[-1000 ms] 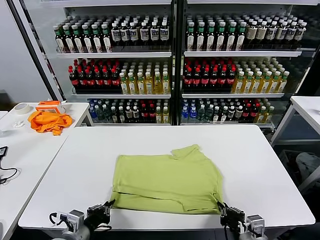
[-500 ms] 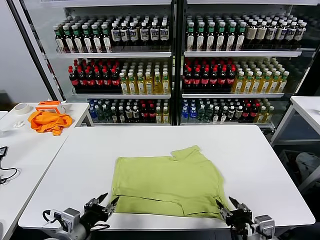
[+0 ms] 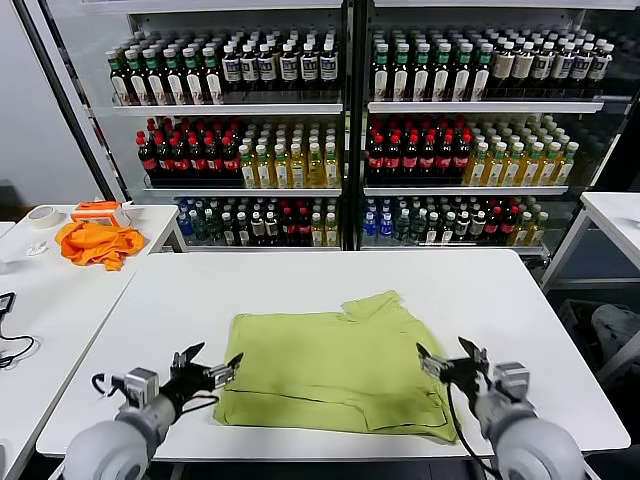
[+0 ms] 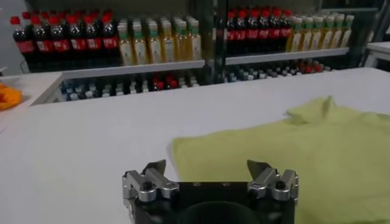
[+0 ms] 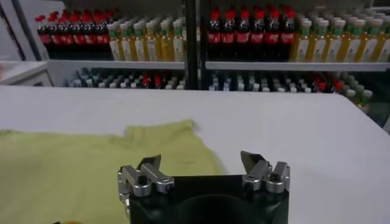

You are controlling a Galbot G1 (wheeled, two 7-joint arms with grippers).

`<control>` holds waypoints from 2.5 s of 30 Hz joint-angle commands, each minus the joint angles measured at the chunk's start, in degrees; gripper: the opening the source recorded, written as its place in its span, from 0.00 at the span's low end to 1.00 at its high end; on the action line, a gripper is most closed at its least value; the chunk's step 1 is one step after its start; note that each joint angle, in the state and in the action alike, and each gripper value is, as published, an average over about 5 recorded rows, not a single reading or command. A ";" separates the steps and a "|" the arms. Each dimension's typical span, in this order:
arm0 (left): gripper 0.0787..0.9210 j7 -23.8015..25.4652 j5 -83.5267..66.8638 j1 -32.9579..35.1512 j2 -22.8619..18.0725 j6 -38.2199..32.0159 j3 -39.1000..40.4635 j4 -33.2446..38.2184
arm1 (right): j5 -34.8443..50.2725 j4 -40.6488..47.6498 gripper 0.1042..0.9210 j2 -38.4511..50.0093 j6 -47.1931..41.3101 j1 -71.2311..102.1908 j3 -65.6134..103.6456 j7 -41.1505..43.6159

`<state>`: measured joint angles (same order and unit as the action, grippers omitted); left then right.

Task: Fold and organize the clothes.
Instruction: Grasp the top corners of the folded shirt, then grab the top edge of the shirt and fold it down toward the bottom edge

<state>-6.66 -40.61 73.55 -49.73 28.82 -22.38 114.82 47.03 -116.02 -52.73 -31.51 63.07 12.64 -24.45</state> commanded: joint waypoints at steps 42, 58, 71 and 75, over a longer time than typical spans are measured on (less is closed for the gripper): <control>0.74 10.46 1.53 -24.56 -5.99 -3.51 13.51 -30.94 | -1.88 38.38 0.63 -16.82 4.34 -26.86 -15.46 -1.41; 0.19 11.64 1.99 -24.00 -6.74 -4.09 13.45 -30.49 | -3.92 37.47 0.06 -16.30 10.82 -26.27 -15.13 2.72; 0.01 11.88 -0.71 -22.36 -3.47 -8.07 12.51 -23.74 | -2.87 19.81 0.00 -9.75 7.65 -19.84 -13.88 -1.47; 0.01 11.85 -0.86 -17.05 -1.97 -7.68 10.54 -18.84 | -2.60 12.92 0.00 -6.53 6.35 -14.35 -11.33 -2.35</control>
<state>4.95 -40.70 51.76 -53.55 22.35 -10.35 90.01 44.31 -89.64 -64.36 -23.59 41.35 -1.28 -25.24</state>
